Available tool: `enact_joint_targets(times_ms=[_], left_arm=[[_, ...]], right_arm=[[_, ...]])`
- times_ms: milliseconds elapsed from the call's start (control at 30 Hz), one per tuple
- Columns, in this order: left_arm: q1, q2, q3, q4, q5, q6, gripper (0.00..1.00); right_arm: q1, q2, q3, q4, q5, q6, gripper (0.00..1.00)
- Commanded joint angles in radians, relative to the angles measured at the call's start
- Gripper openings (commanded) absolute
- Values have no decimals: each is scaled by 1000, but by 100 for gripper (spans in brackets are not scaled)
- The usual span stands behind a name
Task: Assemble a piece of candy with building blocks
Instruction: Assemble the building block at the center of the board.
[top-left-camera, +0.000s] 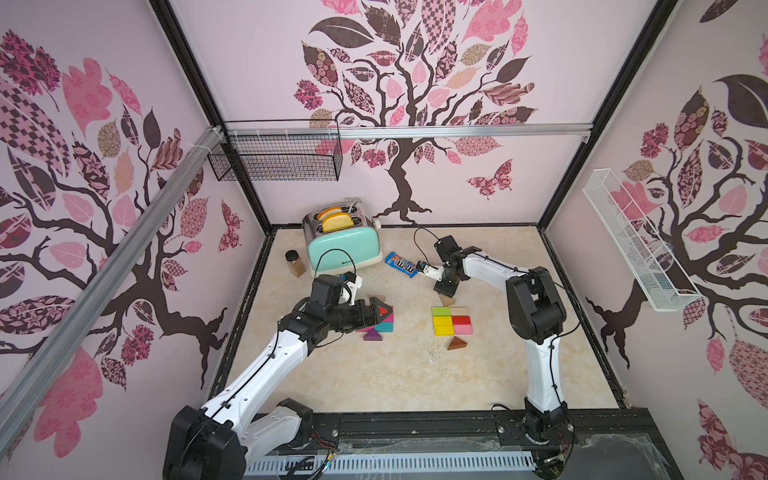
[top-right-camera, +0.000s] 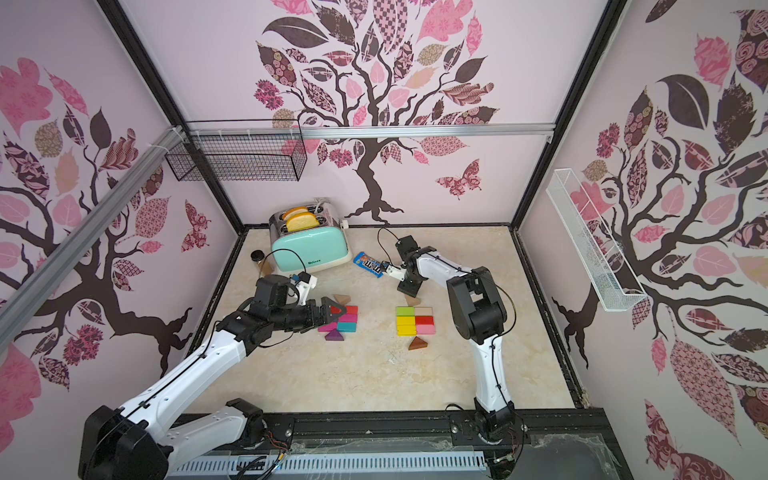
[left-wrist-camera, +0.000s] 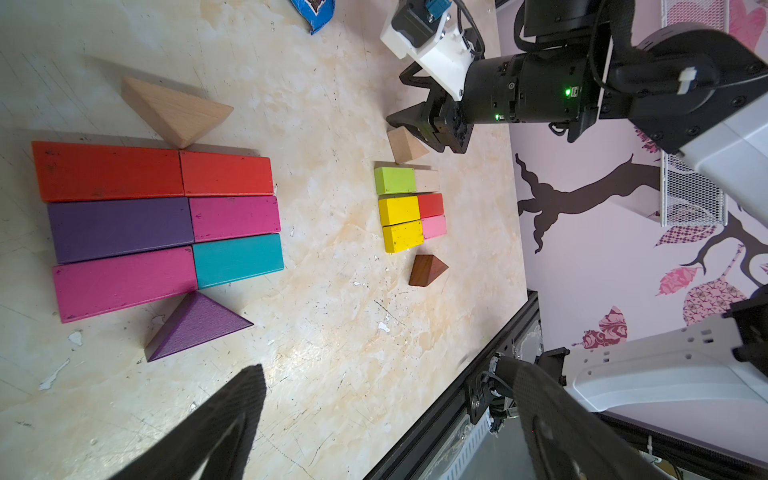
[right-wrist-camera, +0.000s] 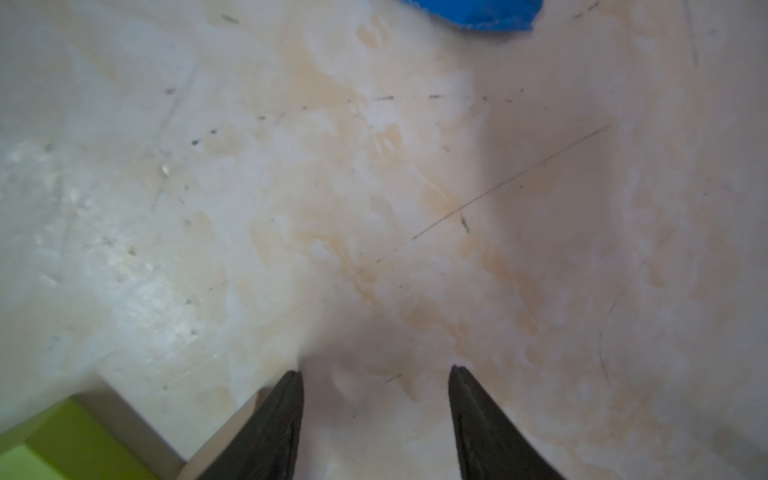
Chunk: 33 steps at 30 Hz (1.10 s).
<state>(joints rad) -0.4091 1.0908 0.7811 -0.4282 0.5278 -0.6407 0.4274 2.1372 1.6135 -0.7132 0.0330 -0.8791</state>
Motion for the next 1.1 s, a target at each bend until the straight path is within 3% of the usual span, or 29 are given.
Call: enact_joint_targets(times_ms=[0,400,700,733,867,900,933,1067], left_arm=[[6,-2,-15,21,4,2,98],[7,0,-23,29,5,5,98],[12,-7,18,-27,-58,51,98],[13,-17,28,-40,-92,66,98],[18,-82,118,-131,-422,174,98],[18,-94,147,-149,-530,207,98],[18,-102,167,-152,-626,234,98],[27,-103,95,26,-913,344,98]], right_arm=[[12,16,22,-14,-22,-9,59],[12,0,11,6,-1,-5,59],[1,-77,12,110,5,112,62],[-4,-102,-7,131,5,133,62],[-24,-283,-155,264,-10,274,68],[-36,-344,-209,313,-11,339,80],[-50,-395,-259,344,-31,390,99],[-144,-651,-579,579,-201,602,99]])
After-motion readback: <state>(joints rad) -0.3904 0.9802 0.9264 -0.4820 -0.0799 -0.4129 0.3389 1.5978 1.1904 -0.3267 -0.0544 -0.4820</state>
